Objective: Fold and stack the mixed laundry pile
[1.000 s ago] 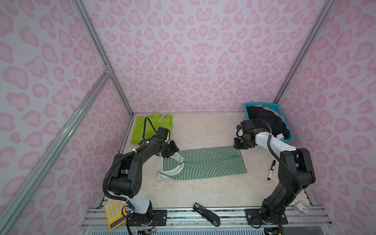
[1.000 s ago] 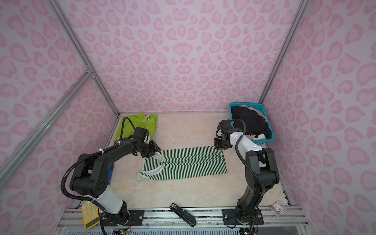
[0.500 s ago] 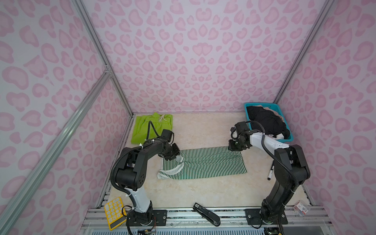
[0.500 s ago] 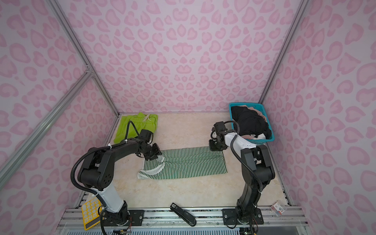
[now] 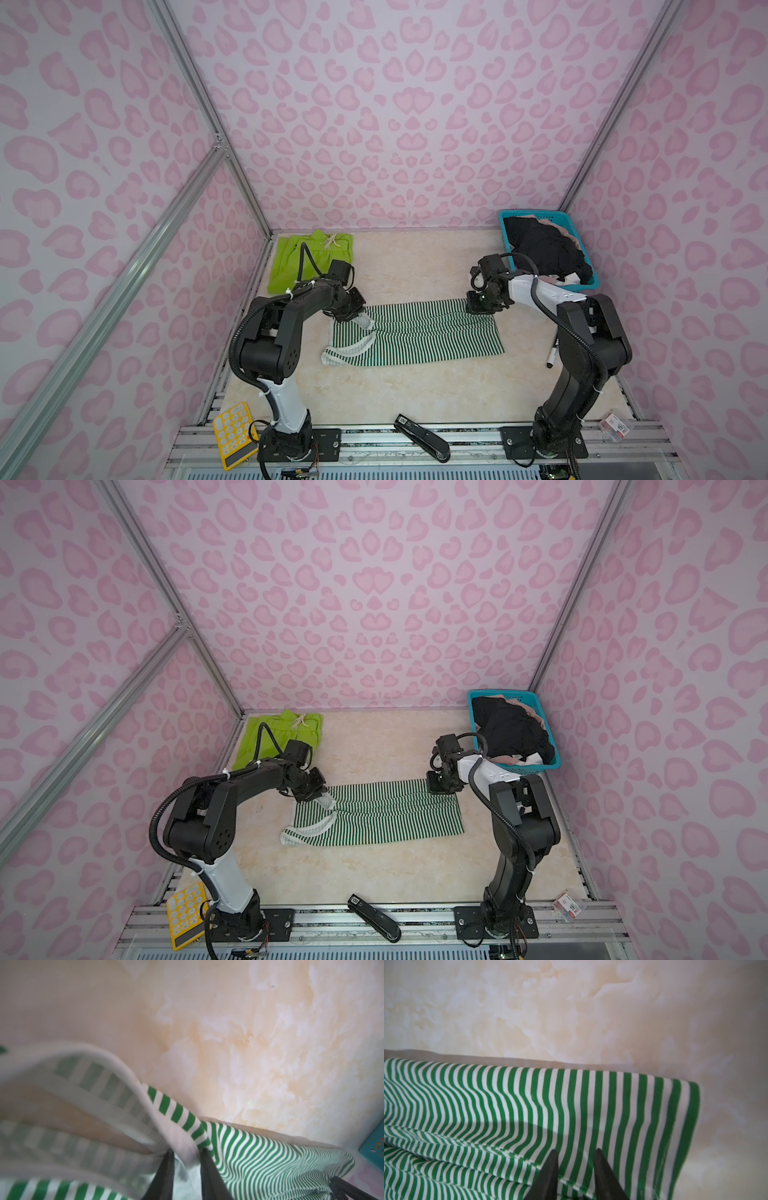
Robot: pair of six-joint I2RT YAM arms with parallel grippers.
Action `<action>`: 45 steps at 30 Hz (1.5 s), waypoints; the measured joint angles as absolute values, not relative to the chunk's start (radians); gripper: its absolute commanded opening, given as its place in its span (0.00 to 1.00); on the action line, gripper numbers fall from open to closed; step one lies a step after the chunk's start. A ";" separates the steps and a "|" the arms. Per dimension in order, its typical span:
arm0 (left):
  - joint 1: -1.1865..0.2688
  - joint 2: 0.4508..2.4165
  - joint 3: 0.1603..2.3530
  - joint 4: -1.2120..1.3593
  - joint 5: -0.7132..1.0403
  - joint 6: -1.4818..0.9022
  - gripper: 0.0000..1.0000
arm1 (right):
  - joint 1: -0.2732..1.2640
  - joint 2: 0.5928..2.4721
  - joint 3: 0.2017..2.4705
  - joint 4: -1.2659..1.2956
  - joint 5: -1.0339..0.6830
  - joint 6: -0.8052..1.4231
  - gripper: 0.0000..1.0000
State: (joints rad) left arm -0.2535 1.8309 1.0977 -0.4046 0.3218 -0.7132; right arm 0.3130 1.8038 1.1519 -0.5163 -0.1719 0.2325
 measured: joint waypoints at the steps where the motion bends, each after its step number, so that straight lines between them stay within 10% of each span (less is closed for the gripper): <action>1: -0.252 1.833 1.100 -0.404 0.321 -0.717 0.21 | 0.313 1.804 1.151 -0.516 -0.172 0.233 0.30; 18: -0.232 1.805 1.102 -0.418 0.311 -0.731 0.03 | 0.313 1.810 1.108 -0.491 -0.181 0.239 0.30; 45: -0.228 1.731 0.907 -0.318 0.339 -0.694 0.07 | 0.320 1.802 1.084 -0.466 -0.181 0.237 0.30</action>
State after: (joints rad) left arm -0.2276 1.7313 0.9066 -0.3183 0.3389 -0.6941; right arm 0.3202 1.8023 1.0840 -0.4664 -0.1814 0.2375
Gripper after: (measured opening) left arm 0.050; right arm 0.301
